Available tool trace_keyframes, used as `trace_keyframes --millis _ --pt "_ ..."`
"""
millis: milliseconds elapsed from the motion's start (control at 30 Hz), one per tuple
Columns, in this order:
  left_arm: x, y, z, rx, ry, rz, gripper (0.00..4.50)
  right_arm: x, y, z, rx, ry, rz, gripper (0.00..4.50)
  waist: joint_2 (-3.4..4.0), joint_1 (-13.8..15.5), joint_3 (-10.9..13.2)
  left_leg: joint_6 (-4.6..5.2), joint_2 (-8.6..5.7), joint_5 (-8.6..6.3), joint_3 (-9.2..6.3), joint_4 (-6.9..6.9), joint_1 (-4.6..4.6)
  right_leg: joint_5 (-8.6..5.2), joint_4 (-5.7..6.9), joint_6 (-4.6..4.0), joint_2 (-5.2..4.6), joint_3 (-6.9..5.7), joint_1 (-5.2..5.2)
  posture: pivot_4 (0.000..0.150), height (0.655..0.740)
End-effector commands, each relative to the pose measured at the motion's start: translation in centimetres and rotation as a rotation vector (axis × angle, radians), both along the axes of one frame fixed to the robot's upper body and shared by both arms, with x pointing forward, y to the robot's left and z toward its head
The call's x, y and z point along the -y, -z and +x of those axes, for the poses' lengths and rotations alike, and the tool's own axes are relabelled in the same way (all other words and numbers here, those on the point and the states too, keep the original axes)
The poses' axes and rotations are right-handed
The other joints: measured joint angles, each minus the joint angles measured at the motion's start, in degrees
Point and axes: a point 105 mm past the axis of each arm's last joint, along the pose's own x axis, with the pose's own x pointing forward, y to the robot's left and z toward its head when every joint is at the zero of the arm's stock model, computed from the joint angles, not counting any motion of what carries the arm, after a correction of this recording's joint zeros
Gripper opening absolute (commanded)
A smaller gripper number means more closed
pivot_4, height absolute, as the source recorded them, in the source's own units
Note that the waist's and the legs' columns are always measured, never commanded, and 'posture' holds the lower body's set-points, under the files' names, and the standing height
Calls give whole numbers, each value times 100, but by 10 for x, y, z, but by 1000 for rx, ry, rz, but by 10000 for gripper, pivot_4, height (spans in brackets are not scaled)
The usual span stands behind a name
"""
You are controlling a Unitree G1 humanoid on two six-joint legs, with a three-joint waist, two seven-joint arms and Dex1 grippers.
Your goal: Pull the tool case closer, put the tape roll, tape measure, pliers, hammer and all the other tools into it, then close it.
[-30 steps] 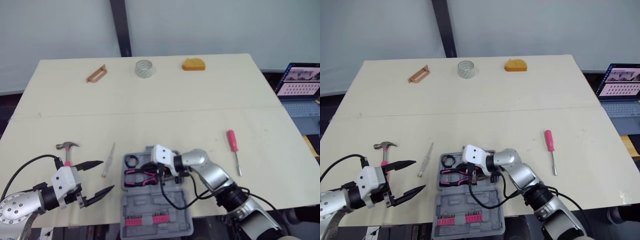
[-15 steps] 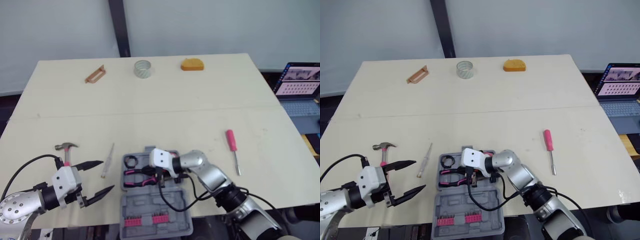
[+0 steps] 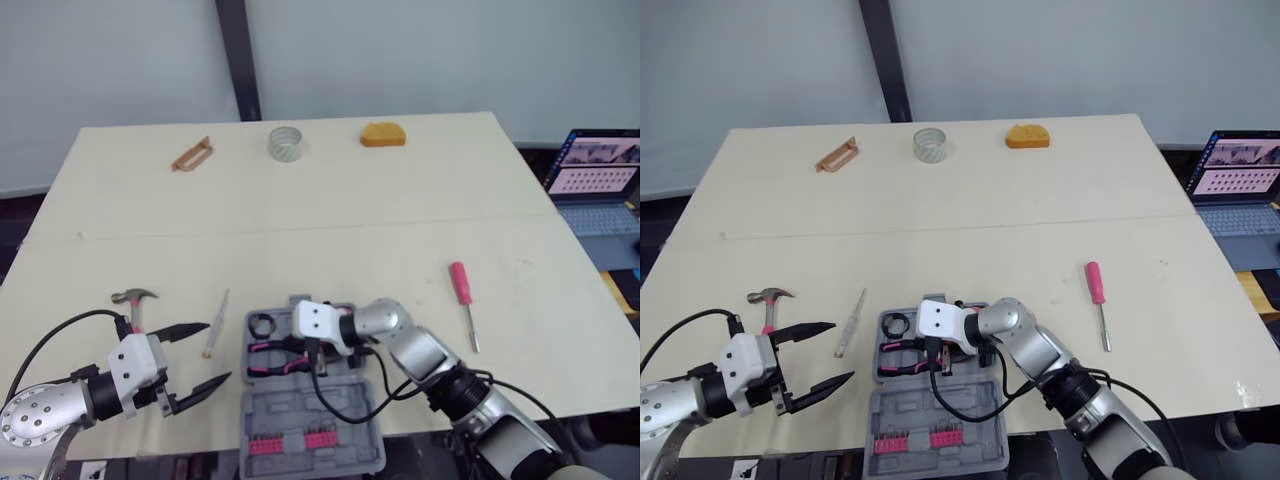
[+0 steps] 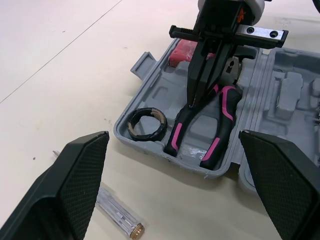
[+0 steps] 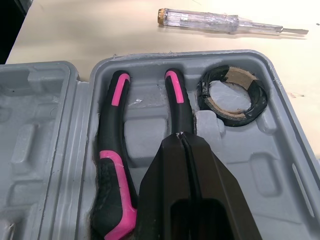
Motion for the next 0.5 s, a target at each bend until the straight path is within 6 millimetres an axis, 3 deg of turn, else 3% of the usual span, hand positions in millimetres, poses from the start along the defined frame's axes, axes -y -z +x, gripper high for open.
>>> trace_keyframes --millis 33,200,300,400,500 --pt "1 -2 2 13 1 2 45000 11 25 -2 -102 59 -43 534 0 0 0 0 1 0 3 -2 2 0 0 -1 0 0 0 1500 7400" --pt "2 -4 9 21 -5 -13 45000 7 -28 9 -112 80 208 534 4 5 4 0 2 0 8 -2 -3 -1 -1 -1 0 2 -6 1500 7400" --pt "0 -6 16 13 -33 -39 45000 24 -67 14 -120 112 356 534 8 14 13 0 2 0 8 2 -17 0 -4 -1 0 1 -14 1500 7400" --pt "-8 -8 23 10 -91 -54 45000 59 -88 18 -131 198 414 534 7 30 13 0 2 0 7 3 -20 0 -5 -1 0 1 -16 1500 7400" --pt "-35 -7 25 -13 -217 -68 45000 125 -88 21 -152 383 378 8169 6 73 13 1 2 -1 7 -1 -20 0 -9 -1 0 0 -15 1500 7400"
